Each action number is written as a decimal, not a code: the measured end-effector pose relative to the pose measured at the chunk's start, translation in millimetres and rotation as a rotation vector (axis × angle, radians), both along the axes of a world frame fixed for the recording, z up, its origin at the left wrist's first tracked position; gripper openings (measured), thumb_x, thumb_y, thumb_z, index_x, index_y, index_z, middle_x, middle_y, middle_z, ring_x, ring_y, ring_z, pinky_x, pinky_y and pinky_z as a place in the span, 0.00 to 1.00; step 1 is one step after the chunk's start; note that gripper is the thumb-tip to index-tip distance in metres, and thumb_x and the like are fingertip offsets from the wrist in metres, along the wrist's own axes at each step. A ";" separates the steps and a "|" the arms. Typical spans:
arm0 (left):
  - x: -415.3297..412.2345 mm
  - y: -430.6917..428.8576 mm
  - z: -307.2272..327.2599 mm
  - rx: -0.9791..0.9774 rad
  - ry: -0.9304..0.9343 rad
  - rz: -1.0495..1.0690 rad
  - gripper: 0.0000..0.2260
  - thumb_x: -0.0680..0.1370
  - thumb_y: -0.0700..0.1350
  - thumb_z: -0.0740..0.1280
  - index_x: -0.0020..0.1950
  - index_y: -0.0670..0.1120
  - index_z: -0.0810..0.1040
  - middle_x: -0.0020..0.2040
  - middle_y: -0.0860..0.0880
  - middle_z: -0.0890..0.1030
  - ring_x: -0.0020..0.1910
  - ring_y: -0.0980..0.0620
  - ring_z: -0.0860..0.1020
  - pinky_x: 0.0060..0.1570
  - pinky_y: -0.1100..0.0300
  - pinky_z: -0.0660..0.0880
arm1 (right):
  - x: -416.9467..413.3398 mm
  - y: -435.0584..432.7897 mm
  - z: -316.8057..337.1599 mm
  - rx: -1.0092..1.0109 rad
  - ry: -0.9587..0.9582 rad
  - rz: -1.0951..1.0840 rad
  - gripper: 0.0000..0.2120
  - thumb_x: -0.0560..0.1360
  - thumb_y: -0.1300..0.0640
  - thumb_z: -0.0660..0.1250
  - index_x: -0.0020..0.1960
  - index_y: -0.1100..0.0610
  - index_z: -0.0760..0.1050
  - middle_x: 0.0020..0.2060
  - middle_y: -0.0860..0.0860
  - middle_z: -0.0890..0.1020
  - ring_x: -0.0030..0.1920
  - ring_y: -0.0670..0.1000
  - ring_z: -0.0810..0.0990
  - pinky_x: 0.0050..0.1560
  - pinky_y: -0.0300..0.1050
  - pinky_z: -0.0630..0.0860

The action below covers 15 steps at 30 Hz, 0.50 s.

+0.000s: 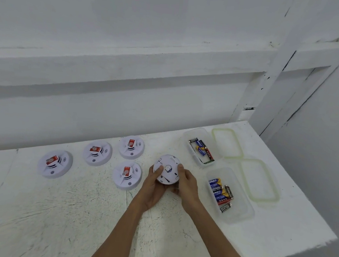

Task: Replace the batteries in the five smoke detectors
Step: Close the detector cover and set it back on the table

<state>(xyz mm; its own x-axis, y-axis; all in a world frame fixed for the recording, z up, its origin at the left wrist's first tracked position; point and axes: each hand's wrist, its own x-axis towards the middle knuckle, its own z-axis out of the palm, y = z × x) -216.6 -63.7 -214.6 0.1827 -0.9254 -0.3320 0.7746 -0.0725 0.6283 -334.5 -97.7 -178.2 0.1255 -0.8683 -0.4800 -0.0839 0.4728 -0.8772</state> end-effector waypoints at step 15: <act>-3.1 1.0 -0.2 -0.032 -0.111 0.078 0.20 0.85 0.38 0.62 0.77 0.48 0.70 0.73 0.42 0.77 0.69 0.42 0.78 0.62 0.46 0.81 | -11.2 -20.1 24.7 0.309 -0.216 0.002 0.13 0.79 0.53 0.67 0.59 0.60 0.79 0.51 0.59 0.84 0.46 0.56 0.83 0.40 0.49 0.82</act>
<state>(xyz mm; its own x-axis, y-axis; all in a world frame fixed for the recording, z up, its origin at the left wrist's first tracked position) -219.7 -62.7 -214.9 0.2882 -0.9169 -0.2762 0.7025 0.0064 0.7117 -345.7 -117.8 -153.5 0.2540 -0.6860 -0.6818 0.0858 0.7181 -0.6906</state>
